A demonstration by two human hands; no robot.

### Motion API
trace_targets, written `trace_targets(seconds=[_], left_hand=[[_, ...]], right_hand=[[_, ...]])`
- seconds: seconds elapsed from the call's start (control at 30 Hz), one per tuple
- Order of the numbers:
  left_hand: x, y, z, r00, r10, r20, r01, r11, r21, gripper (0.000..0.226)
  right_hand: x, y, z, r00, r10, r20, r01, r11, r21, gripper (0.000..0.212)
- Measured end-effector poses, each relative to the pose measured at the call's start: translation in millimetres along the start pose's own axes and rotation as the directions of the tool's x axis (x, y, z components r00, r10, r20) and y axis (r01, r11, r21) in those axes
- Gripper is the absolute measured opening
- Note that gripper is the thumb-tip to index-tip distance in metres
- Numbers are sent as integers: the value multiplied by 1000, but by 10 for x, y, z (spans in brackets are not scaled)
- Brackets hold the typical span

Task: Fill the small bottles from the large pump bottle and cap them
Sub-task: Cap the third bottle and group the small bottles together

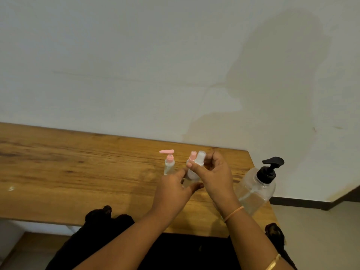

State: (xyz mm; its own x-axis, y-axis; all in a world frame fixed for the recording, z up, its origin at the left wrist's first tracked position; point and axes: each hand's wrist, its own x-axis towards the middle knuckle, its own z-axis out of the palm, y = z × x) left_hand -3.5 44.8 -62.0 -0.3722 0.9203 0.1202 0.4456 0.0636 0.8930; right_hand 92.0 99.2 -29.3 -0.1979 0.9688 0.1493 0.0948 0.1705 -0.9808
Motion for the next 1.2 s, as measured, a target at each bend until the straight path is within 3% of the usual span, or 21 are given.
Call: trace_targets(seconds=[0.1,0.27,0.33,0.43,0.63,0.7,0.83,0.9,1.0,1.13,1.2], left_hand=[[6,14,3,999,-3,40,3,1000,-21,38],[59,-18,-4,997,-42,62,51,988,-147,34],[67,-33,-15,998,-40,52,50,980,-195,33],[75,-68,-9,999,-30,41,37,982,-187,36],[44,-49,-14,1000,-7,9,7,999,-44,35],[53,-30,-20,999,-19,31,20,998,-62,35],[70,-26,-7,994,-23,108,44,979,-198,30],[80,-41,1,991,-34,127,66,965,-253,29],[80,-55,13,991,-35,127,67,964,-258,28],[39,-4,-5,1000,-19,1,19,1000,-10,31],[38,1,-16,1000,-20,-23,20,1000,8,33]], right_hand=[[6,22,-22,998,36,53,-37,999,24,31],[11,-1,-144,933,114,341,-211,941,264,52],[13,-19,-178,908,99,408,-219,941,259,38],[32,-4,-180,932,76,354,-164,960,227,27],[43,56,-67,996,72,50,-71,997,-14,29],[23,45,-54,996,62,68,-63,998,7,31],[7,-22,-143,939,118,323,-218,930,296,43],[5,-70,-183,913,86,398,-217,930,297,34],[-4,-105,-163,944,73,322,-154,960,233,22],[-40,-84,-11,991,61,120,-79,985,155,22],[-51,-71,23,995,50,91,-63,987,148,24]])
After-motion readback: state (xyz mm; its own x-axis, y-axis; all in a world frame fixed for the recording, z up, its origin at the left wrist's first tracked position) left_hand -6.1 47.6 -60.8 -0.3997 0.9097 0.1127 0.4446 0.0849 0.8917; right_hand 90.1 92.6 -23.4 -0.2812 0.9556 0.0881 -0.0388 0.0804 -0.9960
